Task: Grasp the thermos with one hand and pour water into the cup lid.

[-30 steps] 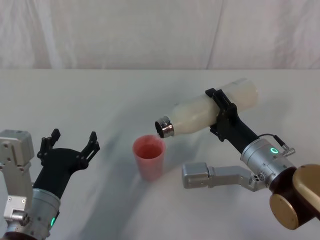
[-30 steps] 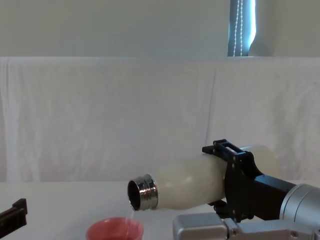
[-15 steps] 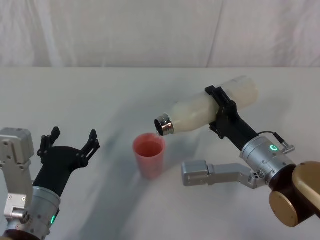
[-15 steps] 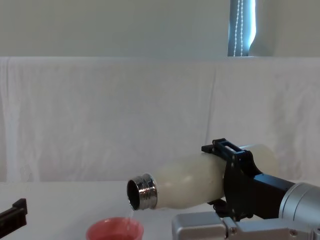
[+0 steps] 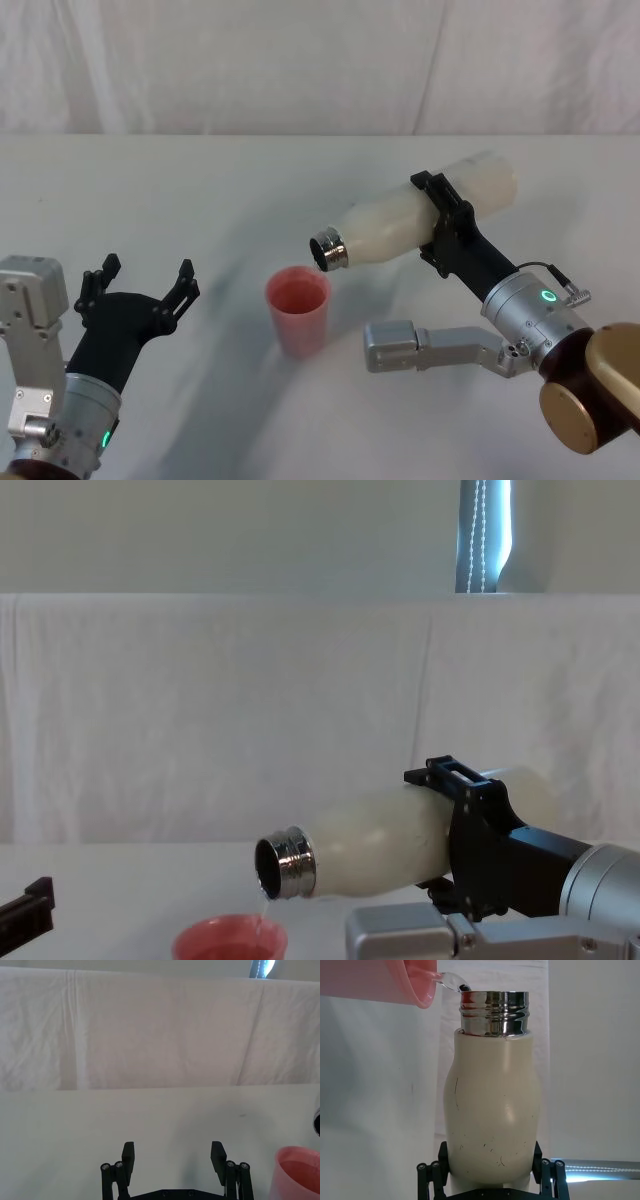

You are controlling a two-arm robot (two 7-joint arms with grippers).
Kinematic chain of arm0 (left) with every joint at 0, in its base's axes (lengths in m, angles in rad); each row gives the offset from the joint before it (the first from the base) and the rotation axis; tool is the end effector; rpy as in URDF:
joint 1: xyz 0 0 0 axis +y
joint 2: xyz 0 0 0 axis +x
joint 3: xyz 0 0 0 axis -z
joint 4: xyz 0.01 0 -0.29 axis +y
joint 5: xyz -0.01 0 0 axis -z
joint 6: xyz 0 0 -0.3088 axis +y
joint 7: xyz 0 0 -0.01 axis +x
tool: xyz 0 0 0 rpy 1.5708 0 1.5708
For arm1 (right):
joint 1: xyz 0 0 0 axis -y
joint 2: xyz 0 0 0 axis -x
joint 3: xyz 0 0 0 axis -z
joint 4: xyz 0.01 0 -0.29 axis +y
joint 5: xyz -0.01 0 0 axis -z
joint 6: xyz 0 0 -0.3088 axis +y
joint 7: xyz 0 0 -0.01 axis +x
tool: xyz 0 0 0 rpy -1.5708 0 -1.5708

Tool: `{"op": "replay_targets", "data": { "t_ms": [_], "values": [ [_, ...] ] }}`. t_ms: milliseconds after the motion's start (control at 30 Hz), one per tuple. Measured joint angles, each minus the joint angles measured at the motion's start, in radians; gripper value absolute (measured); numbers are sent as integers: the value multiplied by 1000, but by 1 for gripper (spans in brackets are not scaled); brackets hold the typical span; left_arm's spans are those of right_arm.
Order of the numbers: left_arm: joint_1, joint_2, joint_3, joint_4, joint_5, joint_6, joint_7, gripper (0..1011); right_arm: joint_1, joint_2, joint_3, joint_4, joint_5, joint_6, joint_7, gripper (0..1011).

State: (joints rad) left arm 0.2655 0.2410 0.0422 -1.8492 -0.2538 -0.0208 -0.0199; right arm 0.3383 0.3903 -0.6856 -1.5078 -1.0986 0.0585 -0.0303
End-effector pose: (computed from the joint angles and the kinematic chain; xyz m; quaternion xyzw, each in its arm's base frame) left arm 0.2529 0.0375 -0.2853 -0.0174 0.0064 0.6616 0.7497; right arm 0.3639 0.0695 -0.2695 -0.3538 -0.6280 -0.3446 0.6014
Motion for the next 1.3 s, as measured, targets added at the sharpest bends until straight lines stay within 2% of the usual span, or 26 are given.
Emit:
{"op": "replay_targets", "data": {
  "t_ms": [600,1300],
  "values": [
    [0,0,0,0,0,0,0,1001,-1,-1,1,2,-1,2,3,956],
    [0,0,0,0,0,0,0,1001,-10,-13,15,-1,27,0,9,956]
  ]
}}
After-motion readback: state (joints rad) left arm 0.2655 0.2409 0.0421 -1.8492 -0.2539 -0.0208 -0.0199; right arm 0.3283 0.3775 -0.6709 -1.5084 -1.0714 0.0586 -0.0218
